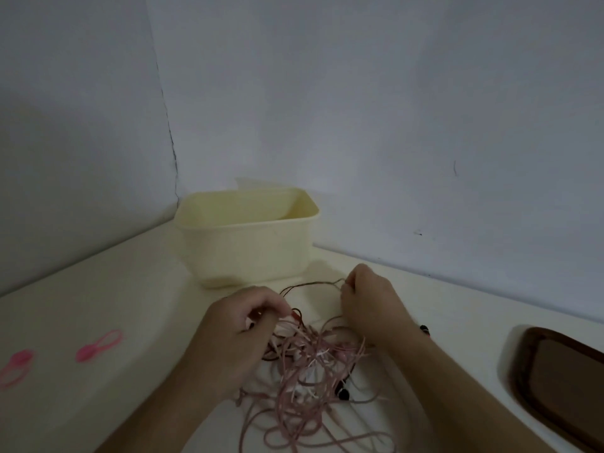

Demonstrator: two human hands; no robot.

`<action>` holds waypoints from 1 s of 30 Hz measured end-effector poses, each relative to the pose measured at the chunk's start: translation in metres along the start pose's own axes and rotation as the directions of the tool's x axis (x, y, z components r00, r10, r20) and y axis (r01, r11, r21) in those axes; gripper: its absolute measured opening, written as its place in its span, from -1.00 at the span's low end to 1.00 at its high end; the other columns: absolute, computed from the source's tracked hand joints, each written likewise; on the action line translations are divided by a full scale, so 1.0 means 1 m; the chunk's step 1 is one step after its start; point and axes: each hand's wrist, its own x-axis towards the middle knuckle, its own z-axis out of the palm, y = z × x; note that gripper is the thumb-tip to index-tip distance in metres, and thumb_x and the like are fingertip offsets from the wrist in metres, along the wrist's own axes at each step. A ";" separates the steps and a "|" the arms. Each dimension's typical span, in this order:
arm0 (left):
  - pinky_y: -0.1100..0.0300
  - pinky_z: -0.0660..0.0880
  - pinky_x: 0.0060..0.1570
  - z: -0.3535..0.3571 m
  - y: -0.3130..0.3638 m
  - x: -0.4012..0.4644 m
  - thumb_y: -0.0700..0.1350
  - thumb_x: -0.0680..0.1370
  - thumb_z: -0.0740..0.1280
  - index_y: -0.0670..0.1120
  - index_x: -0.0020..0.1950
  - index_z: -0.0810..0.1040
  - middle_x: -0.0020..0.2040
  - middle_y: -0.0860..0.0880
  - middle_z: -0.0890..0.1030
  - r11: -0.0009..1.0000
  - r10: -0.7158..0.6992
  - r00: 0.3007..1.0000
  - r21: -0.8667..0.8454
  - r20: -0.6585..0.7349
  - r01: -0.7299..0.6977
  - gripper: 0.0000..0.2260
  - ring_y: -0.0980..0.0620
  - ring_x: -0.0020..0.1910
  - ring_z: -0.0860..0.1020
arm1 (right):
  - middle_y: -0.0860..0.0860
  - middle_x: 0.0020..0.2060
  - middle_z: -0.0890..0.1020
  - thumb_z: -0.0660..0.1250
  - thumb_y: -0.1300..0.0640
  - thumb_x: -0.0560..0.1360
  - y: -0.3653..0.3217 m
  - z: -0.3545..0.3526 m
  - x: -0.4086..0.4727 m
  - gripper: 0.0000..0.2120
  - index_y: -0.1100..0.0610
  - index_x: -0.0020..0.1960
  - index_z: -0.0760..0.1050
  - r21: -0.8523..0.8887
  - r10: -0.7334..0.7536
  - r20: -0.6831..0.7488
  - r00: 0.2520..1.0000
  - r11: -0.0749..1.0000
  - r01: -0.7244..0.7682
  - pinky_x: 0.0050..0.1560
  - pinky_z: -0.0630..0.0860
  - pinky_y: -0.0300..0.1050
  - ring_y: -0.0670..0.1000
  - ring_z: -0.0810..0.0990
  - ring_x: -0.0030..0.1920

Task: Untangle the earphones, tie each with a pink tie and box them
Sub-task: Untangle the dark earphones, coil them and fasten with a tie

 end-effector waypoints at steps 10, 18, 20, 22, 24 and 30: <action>0.41 0.47 -0.14 0.000 -0.001 -0.001 -0.24 0.60 0.39 0.06 -0.15 0.68 -0.15 0.20 0.70 0.999 -0.046 0.999 0.021 -0.025 0.047 -0.77 0.18 -0.09 0.63 | 0.03 -0.01 0.54 0.33 0.06 0.64 -0.011 0.000 -0.012 -0.83 0.12 0.15 0.45 -0.230 0.013 0.018 1.000 0.973 -0.009 -0.08 0.49 -0.05 0.11 0.54 -0.01; 0.44 0.46 -0.11 0.001 -0.005 0.004 -0.25 0.59 0.41 0.10 -0.07 0.64 -0.09 0.25 0.69 0.999 -0.052 0.985 -0.015 -0.166 0.051 -0.78 0.23 -0.06 0.62 | -0.05 -0.30 0.70 0.37 0.19 0.64 -0.028 -0.033 -0.010 -0.81 0.02 -0.11 0.65 0.320 -0.073 -0.158 0.985 0.940 0.121 -0.31 0.56 -0.23 -0.09 0.64 -0.32; 0.32 0.50 -0.03 -0.001 -0.003 0.007 -0.23 0.57 0.44 0.14 0.02 0.61 -0.03 0.21 0.68 0.999 -0.025 0.968 -0.037 -0.248 0.017 -0.76 0.26 -0.01 0.62 | -0.01 -0.27 0.74 0.34 0.22 0.66 -0.049 -0.055 -0.019 -0.78 0.02 -0.10 0.67 0.487 -0.174 -0.212 0.962 0.834 0.259 -0.11 0.68 0.04 0.03 0.71 -0.24; 0.13 0.56 0.10 -0.005 0.000 0.010 -0.16 0.54 0.49 0.18 0.16 0.58 0.10 0.20 0.66 0.996 0.004 0.952 -0.082 -0.306 -0.031 -0.70 0.23 0.12 0.62 | 0.07 -0.26 0.74 0.32 0.31 0.66 -0.071 -0.072 -0.034 -0.77 0.11 -0.06 0.68 0.584 -0.337 -0.222 0.915 0.705 0.402 -0.05 0.68 0.05 0.10 0.72 -0.23; 0.12 0.52 0.21 -0.009 0.008 0.010 -0.04 0.51 0.55 0.19 0.37 0.50 0.30 0.21 0.59 0.986 0.047 0.967 -0.145 -0.249 -0.086 -0.53 0.20 0.30 0.56 | 0.13 -0.25 0.72 0.29 0.38 0.66 -0.089 -0.080 -0.050 -0.77 0.19 -0.03 0.69 0.627 -0.487 -0.184 0.853 0.610 0.484 -0.11 0.65 0.00 0.10 0.69 -0.25; -0.07 0.46 0.37 -0.014 0.026 0.002 -0.02 0.63 0.39 0.00 0.06 0.75 0.11 0.04 0.74 0.856 0.067 0.994 -0.517 0.086 -0.013 -0.85 0.09 0.22 0.64 | 0.16 -0.27 0.69 0.29 0.38 0.66 -0.108 -0.079 -0.070 -0.77 0.21 -0.01 0.71 0.653 -0.607 -0.084 0.790 0.566 0.504 -0.24 0.63 -0.13 0.11 0.68 -0.30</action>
